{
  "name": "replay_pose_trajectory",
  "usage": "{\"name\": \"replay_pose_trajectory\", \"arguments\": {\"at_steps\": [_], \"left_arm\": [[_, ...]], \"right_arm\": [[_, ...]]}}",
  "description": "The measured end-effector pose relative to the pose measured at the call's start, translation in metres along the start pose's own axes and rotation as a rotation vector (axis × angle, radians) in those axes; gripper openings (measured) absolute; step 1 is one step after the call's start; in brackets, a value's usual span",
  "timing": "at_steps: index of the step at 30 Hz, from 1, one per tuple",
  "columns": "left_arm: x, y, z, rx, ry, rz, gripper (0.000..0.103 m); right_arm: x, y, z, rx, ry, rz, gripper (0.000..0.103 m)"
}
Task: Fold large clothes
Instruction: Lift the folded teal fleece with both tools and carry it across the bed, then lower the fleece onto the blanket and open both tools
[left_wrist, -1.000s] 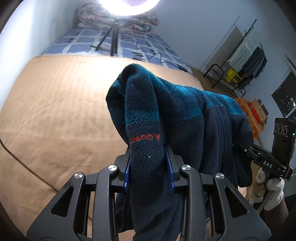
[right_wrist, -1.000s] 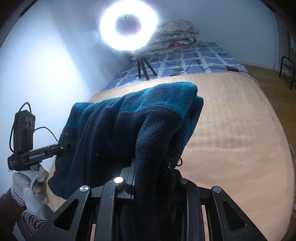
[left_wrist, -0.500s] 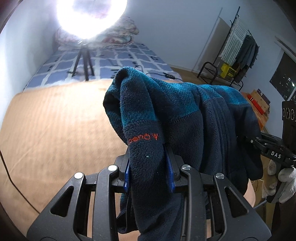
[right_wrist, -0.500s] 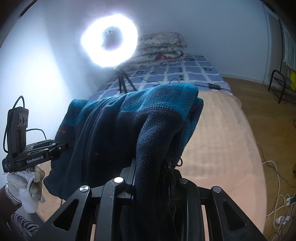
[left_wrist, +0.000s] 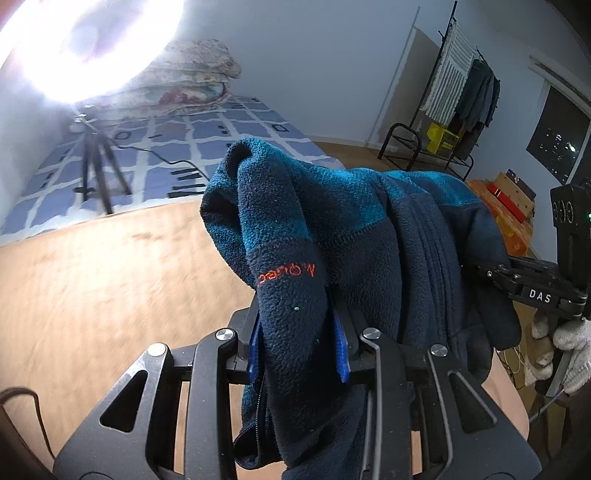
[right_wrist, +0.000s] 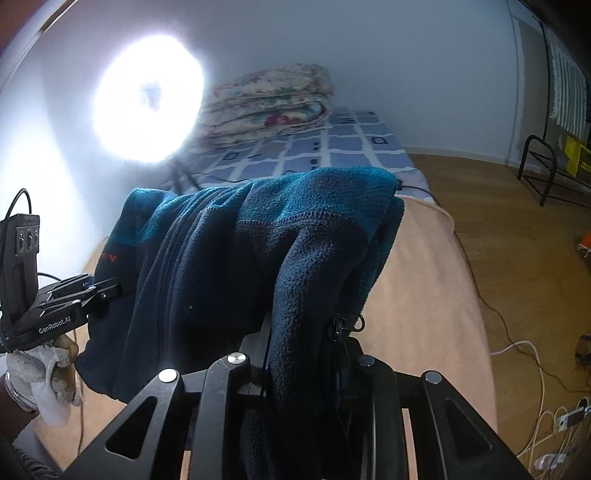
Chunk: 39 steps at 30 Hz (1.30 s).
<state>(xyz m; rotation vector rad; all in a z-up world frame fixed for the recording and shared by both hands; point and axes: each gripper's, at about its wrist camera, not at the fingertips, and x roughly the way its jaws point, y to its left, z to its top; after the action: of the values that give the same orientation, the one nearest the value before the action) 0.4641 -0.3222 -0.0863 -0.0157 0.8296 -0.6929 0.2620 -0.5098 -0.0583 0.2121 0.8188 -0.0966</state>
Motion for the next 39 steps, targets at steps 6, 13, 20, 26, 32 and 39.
{"name": "replay_pose_trajectory", "arguments": {"at_steps": [6,13,20,26,32,39], "left_arm": [[0.053,0.003,0.019,-0.01,0.008,0.007,0.03],[0.1,0.001,0.05,-0.04,0.012,-0.006,0.03],[0.144,-0.02,0.084,-0.027,-0.003,-0.032,0.03],[0.178,-0.033,0.095,-0.015,0.003,-0.033,0.03],[0.203,-0.034,0.091,-0.006,0.015,0.005,0.03],[0.214,-0.025,0.087,-0.002,0.036,0.035,0.03]], "right_arm": [[0.042,-0.026,0.03,0.001,0.019,-0.039,0.023],[0.073,-0.055,0.061,0.002,0.024,-0.071,0.023],[0.096,-0.104,0.098,0.014,0.008,-0.127,0.023],[0.115,-0.141,0.116,0.048,-0.001,-0.157,0.023],[0.141,-0.157,0.108,0.065,0.022,-0.165,0.023],[0.159,-0.176,0.1,0.108,0.053,-0.224,0.037]]}}
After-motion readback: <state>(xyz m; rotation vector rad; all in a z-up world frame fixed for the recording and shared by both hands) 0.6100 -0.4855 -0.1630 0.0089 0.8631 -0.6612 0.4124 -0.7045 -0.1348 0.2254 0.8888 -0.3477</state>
